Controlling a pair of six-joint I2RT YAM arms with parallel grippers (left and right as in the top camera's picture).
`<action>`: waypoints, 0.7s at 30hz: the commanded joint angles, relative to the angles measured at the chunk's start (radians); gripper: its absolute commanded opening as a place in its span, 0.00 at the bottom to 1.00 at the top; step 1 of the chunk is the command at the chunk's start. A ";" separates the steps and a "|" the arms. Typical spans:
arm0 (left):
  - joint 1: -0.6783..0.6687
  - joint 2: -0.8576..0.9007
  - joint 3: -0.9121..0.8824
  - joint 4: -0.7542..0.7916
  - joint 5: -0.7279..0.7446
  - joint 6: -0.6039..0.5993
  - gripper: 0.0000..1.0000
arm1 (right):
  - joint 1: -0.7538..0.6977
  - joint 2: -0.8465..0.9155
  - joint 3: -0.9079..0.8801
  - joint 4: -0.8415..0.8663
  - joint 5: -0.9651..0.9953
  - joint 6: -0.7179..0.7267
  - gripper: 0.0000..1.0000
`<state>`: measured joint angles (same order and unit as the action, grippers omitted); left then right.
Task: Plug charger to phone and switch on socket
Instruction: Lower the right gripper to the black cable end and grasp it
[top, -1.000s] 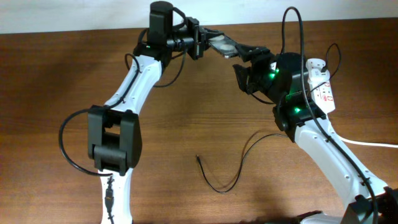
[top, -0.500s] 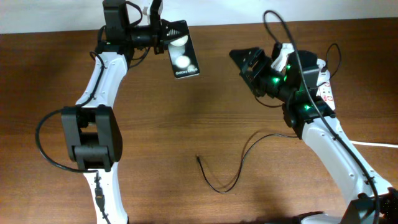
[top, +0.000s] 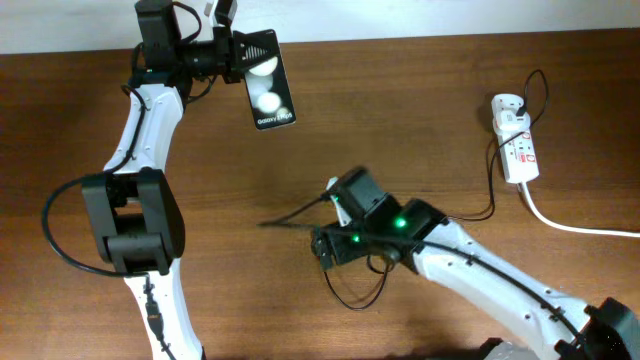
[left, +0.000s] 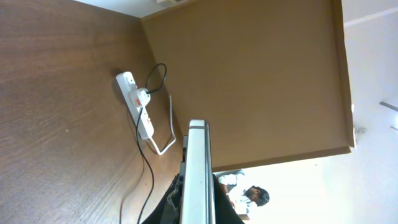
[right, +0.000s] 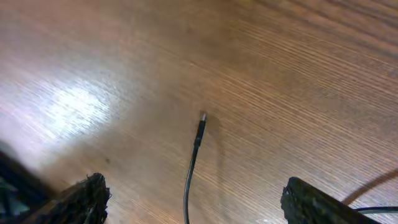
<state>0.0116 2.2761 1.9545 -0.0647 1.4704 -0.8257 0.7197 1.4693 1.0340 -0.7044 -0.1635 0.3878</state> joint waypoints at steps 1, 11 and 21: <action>0.005 0.001 0.013 0.004 0.026 0.016 0.00 | 0.057 0.028 0.002 -0.004 0.108 -0.006 0.91; 0.005 0.001 0.013 0.004 0.006 0.016 0.00 | 0.164 0.256 0.003 0.022 0.108 0.040 0.76; 0.005 0.001 0.013 0.004 0.003 0.016 0.00 | 0.164 0.305 0.036 0.001 0.180 0.146 0.66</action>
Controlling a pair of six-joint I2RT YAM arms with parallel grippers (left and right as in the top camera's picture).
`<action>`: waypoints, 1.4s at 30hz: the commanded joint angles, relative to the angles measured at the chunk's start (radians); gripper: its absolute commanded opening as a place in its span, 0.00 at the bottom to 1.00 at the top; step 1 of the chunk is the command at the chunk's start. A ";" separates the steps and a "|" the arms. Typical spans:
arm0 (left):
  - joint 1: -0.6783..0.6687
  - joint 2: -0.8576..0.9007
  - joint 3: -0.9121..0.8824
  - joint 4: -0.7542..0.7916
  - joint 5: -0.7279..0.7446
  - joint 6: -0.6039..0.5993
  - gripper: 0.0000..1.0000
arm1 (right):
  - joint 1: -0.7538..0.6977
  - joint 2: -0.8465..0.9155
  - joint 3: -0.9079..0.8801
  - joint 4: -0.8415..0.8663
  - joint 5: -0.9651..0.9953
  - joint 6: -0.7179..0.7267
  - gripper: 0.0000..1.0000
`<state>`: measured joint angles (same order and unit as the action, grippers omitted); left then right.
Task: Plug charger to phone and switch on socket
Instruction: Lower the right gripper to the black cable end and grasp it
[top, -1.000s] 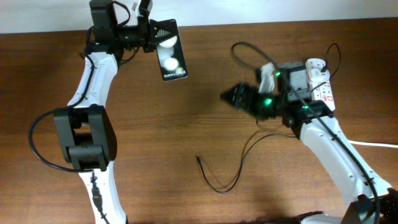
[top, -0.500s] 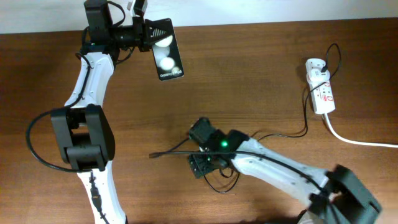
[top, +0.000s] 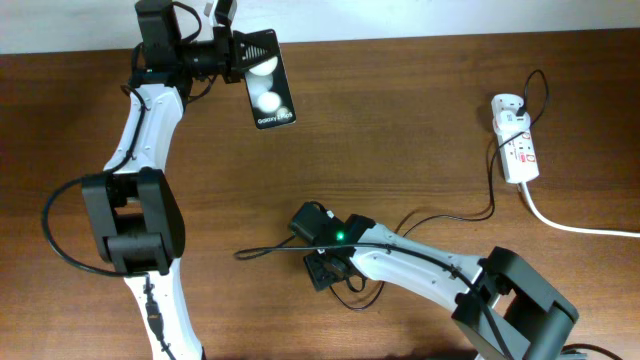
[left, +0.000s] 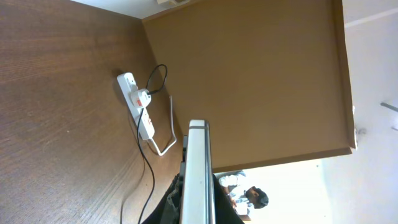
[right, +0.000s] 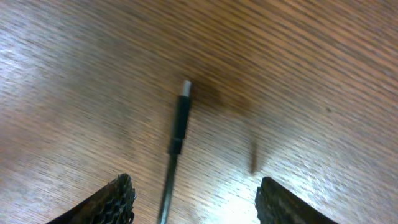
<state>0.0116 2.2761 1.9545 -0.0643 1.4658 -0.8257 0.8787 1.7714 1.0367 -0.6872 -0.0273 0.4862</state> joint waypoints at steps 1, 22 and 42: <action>0.005 0.001 0.013 0.003 0.008 0.016 0.00 | 0.005 0.003 0.045 -0.021 0.048 0.057 0.66; 0.005 0.001 0.013 0.003 0.008 0.016 0.00 | 0.077 0.103 0.145 -0.053 0.196 0.150 0.59; 0.005 0.001 0.013 0.003 0.008 0.016 0.00 | 0.077 0.134 0.145 -0.031 0.147 0.109 0.22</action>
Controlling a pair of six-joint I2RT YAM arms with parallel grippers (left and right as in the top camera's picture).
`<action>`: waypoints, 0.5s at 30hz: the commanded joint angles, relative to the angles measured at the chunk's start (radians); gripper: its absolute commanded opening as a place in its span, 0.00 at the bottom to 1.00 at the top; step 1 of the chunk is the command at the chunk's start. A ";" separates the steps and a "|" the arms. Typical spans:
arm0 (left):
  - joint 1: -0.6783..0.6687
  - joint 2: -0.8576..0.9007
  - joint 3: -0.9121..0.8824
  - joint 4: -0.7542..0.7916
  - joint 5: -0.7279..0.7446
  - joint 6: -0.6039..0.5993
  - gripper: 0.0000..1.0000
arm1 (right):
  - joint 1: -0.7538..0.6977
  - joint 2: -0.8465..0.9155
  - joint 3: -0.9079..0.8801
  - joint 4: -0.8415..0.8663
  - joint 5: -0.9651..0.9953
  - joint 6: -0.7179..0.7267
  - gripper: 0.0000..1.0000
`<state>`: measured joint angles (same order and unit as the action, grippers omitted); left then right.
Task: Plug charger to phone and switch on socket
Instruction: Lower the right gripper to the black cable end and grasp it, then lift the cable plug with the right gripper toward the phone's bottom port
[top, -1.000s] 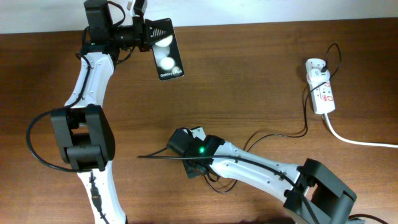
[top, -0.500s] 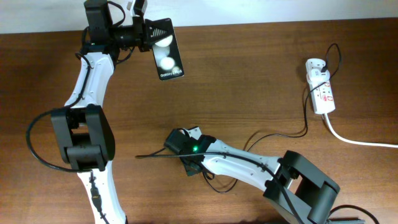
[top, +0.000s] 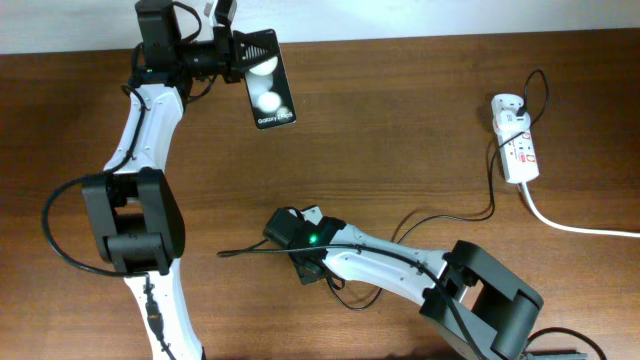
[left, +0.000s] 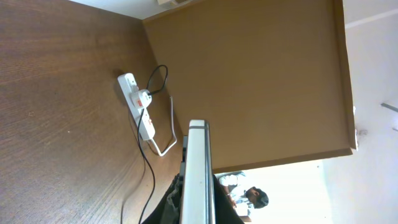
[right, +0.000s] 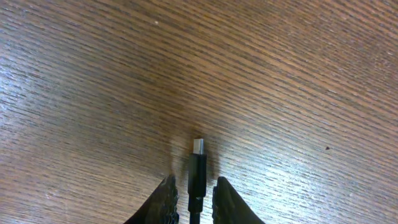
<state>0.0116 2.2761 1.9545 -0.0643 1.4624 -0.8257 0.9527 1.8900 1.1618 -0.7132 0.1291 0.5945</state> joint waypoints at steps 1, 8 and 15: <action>0.005 0.001 0.013 0.003 0.011 0.016 0.00 | 0.003 0.015 0.019 -0.005 -0.010 0.001 0.24; 0.006 0.001 0.013 0.004 0.011 0.016 0.00 | 0.003 0.030 0.019 -0.004 -0.016 0.000 0.18; 0.037 0.001 0.013 0.003 0.016 0.016 0.00 | -0.045 0.005 0.084 -0.111 -0.105 -0.008 0.04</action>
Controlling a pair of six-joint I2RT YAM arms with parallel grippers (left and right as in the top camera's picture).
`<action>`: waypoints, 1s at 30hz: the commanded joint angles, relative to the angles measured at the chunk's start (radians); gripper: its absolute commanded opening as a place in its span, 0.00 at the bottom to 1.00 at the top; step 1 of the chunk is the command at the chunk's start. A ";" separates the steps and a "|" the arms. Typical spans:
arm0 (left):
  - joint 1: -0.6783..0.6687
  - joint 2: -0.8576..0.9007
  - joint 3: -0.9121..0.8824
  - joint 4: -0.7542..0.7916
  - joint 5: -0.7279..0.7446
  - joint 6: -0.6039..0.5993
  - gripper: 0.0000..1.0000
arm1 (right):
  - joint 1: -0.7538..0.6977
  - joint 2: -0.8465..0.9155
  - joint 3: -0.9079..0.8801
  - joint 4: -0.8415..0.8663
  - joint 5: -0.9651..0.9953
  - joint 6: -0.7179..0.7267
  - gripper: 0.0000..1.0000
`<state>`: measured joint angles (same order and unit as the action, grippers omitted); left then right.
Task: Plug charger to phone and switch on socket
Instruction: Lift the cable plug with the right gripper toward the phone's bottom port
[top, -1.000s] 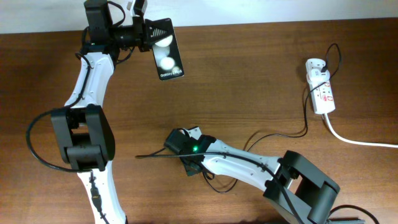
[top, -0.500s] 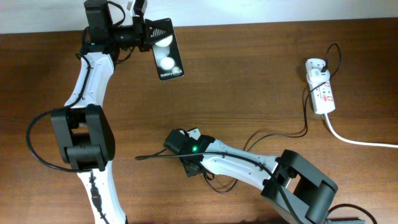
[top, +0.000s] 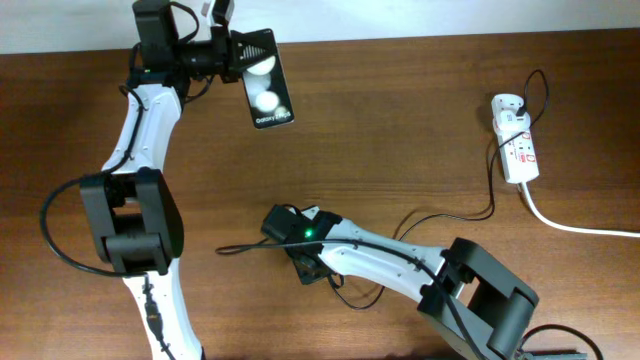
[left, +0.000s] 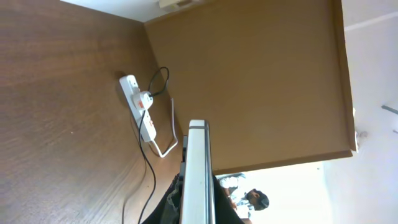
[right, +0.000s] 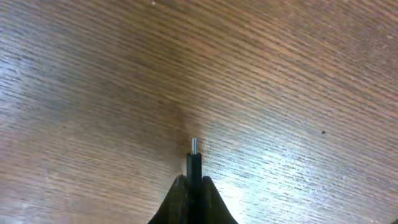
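My left gripper (top: 232, 52) is shut on the black phone (top: 265, 92), held up at the table's far left; in the left wrist view the phone (left: 198, 174) shows edge-on between the fingers. My right gripper (right: 193, 186) is shut on the black charger plug (right: 193, 163), whose metal tip points forward just above the wood. In the overhead view that gripper (top: 280, 240) sits mid-table with the cable end (top: 235, 247) sticking out to the left. The white socket strip (top: 514, 140) lies at the far right, with the charger's adapter plugged in.
The black charger cable (top: 450, 218) loops from the socket strip across the table to my right arm. A thick white mains lead (top: 570, 225) runs off to the right edge. The wooden table (top: 400, 120) ends at a pale wall along the top.
My right gripper's fingers, which stood a little apart on either side of the plug, have shut on it. The left arm and phone have barely moved.
My right gripper was wide open with the cable end lying on the wood ahead of it. It then stood closer over the plug, then straddled it with narrowed fingers, and now grips it. The left gripper has held the phone aloft throughout.
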<state>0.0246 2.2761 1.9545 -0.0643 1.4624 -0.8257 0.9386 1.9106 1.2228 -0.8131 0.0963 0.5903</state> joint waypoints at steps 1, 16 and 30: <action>0.031 0.001 0.013 0.003 0.016 0.016 0.00 | -0.054 -0.043 0.023 -0.011 -0.125 -0.012 0.04; -0.005 0.001 0.013 0.066 0.061 -0.085 0.00 | -0.540 -0.298 0.023 0.565 -1.192 -0.268 0.04; -0.023 0.001 0.013 0.646 -0.208 -0.608 0.00 | -0.634 0.008 0.023 1.463 -1.309 0.365 0.04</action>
<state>0.0120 2.2803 1.9541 0.4847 1.3434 -1.2991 0.3099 1.9182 1.2343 0.6083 -1.2392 0.8646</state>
